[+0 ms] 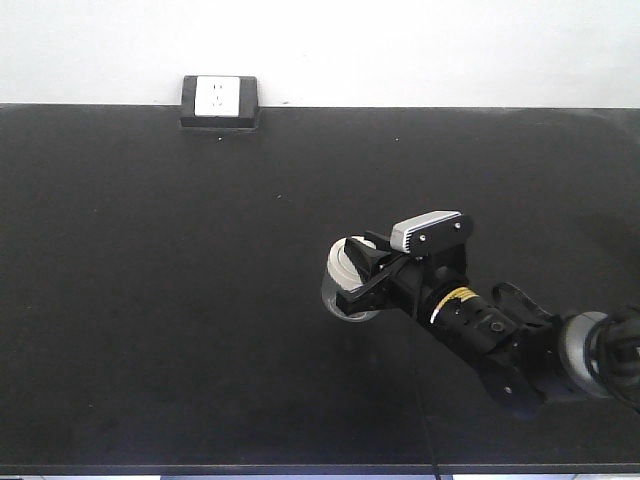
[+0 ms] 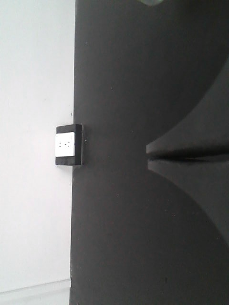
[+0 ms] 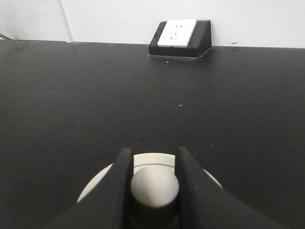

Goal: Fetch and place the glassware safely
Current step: 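Extend the right arm and lower the jar onto the counter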

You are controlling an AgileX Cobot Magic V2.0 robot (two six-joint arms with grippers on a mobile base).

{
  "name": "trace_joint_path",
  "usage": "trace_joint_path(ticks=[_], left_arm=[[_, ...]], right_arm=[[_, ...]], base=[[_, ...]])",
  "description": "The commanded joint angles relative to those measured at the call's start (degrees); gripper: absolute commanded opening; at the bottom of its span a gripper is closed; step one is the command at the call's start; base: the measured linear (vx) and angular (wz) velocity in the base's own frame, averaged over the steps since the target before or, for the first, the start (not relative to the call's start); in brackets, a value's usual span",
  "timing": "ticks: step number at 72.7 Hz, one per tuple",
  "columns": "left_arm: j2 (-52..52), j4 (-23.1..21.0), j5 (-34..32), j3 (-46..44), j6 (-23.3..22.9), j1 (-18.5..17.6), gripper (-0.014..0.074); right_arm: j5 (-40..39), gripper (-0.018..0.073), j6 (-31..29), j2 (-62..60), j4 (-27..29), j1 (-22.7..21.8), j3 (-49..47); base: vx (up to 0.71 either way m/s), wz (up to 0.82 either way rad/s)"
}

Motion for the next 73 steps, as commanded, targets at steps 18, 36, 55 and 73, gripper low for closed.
trace_joint_path(ticks=[18,36,55,73], left_arm=[[0.5,-0.3,-4.1,-1.5,-0.1,-0.5,-0.0007],[0.5,-0.3,-4.1,-1.5,-0.1,-0.5,-0.0007],[0.5,-0.3,-4.1,-1.5,-0.1,-0.5,-0.0007],[0.5,-0.3,-4.1,-1.5,-0.1,-0.5,-0.0007]], right_arm=[[-6.6,0.0018,-3.2,1.8,0.2,-0.2,-4.4],[-5.5,0.0041,-3.2,2.5,-0.2,-0.2,-4.4],[-2.8,0.0243,-3.7,2.5,-5.6,-0.2,-4.4],[-0.2,0.0432,-3.7,1.6,-5.7,-0.2,-4.4]], base=[[0.00,0.00],[0.00,-0.01],[0.00,-0.01],[0.00,-0.01]])
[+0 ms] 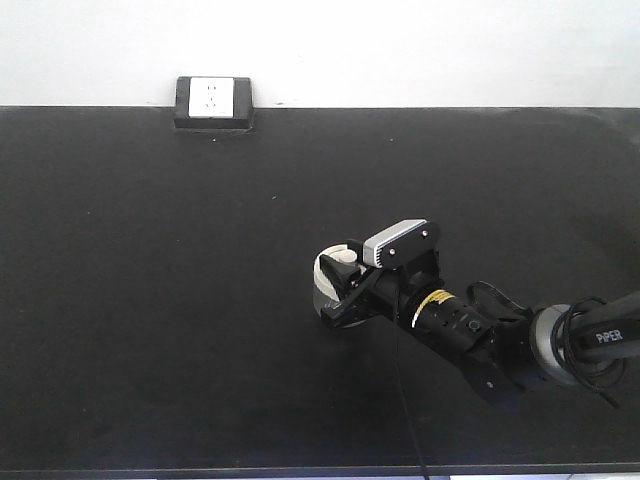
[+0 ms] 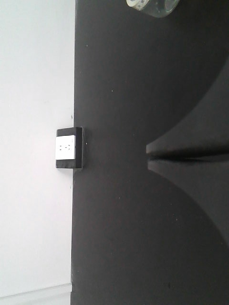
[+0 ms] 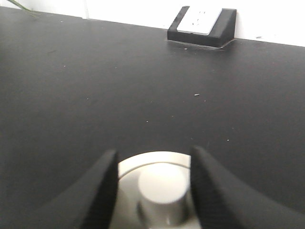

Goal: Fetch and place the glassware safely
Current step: 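Extend the right arm and lower the jar onto the counter, then open the right gripper and withdraw it from the jar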

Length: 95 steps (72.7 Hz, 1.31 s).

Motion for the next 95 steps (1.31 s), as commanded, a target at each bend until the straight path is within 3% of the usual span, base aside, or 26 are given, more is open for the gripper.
trace_joint_path(ticks=[1,27,39,56,78,95], left_arm=[[0.5,-0.3,-4.1,-1.5,-0.1,-0.5,-0.0007],[0.5,-0.3,-4.1,-1.5,-0.1,-0.5,-0.0007],[0.5,-0.3,-4.1,-1.5,-0.1,-0.5,-0.0007],[0.5,-0.3,-4.1,-1.5,-0.1,-0.5,-0.0007],[0.5,-0.3,-4.1,-1.5,-0.1,-0.5,-0.0007],[0.5,-0.3,-4.1,-1.5,-0.1,-0.5,-0.0007]], right_arm=[[-0.2,0.0442,-0.4,-3.5,0.3,-0.2,-1.0],[11.0,0.0470,3.0,-16.8,0.2,-0.2,-0.8],[21.6,0.0469,7.4,-26.8,0.1,-0.2,-0.8],[37.5,0.0464,7.6,-41.5,-2.4,-0.2,-0.5],[42.4,0.0464,8.0,-64.8,-4.2,-0.2,10.7],[56.6,0.0464,8.0,-84.1,-4.3,-0.2,17.2]], base=[[0.00,-0.01],[0.00,-0.01],[0.00,-0.01],[0.00,0.00],[0.00,0.00],[0.00,0.00]])
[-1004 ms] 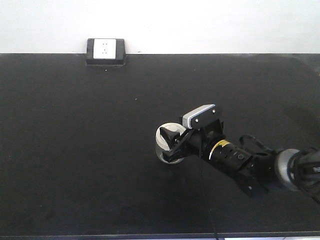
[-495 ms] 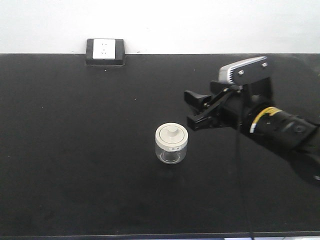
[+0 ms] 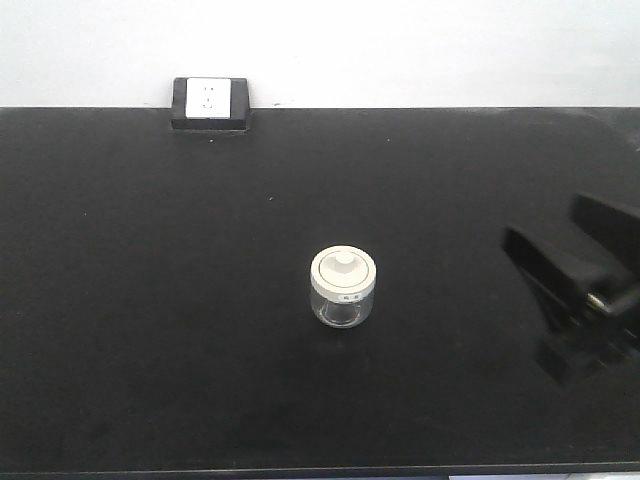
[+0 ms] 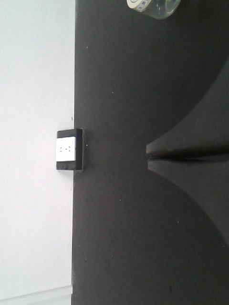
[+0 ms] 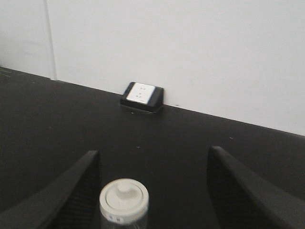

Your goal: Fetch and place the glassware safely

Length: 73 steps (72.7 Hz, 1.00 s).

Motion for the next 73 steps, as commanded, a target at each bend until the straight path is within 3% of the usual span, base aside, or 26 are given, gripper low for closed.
trace_joint_path(ticks=[1,25,50,57,73], left_arm=[[0.5,-0.3,-4.1,-1.5,-0.1,-0.5,-0.0007],[0.5,-0.3,-4.1,-1.5,-0.1,-0.5,-0.0007],[0.5,-0.3,-4.1,-1.5,-0.1,-0.5,-0.0007],[0.5,-0.3,-4.1,-1.5,-0.1,-0.5,-0.0007],[0.5,-0.3,-4.1,-1.5,-0.1,-0.5,-0.0007]], right_arm=[[3.7,0.0464,0.1,-7.6,-0.3,-0.2,0.7],[24.9,0.0464,-1.9,-31.2,3.2,-0.2,3.0],[28.8,0.0437,-5.0,-35.0,3.2,-0.2,3.0],[28.8,0.0368,-5.1,-35.0,3.2,-0.2,3.0],[28.6,-0.0015,-5.1,-35.0,3.1,-0.2,3.0]], base=[[0.00,0.00],[0.00,0.00],[0.00,0.00],[0.00,0.00],[0.00,0.00]])
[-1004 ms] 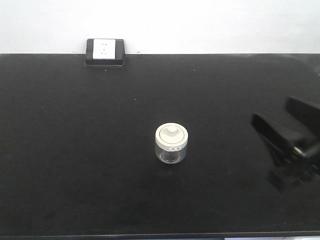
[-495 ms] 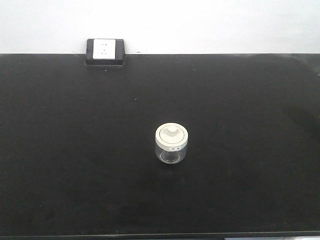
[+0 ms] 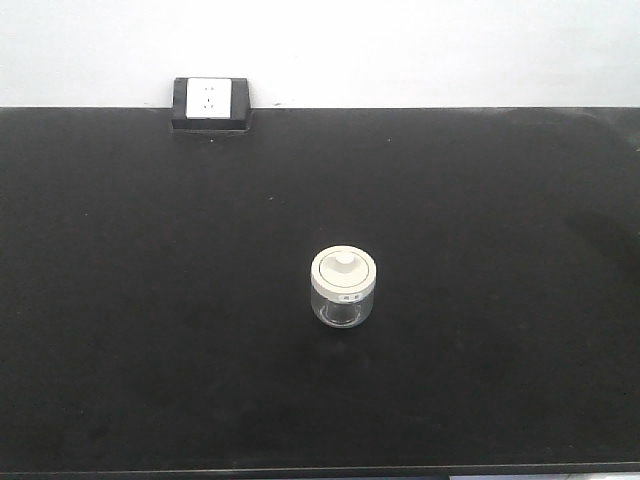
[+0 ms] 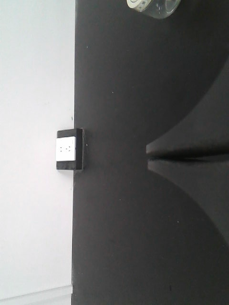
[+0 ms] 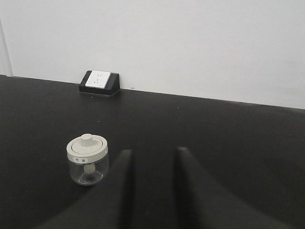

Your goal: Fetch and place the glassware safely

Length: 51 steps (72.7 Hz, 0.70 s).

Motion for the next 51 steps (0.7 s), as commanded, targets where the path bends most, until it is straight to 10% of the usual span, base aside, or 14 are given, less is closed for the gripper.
trace_joint_path(ticks=[1,51], left_arm=[[0.5,-0.3,-4.1,-1.5,-0.1,-0.5,-0.0007],[0.5,-0.3,-4.1,-1.5,-0.1,-0.5,-0.0007]], right_arm=[[-4.0,-0.0015,-0.5,0.9,-0.8,-0.2,-1.3],[-3.4,-0.0008,-0.2,0.9,-0.8,-0.2,-1.3]], base=[[0.00,0.00],[0.00,0.00]])
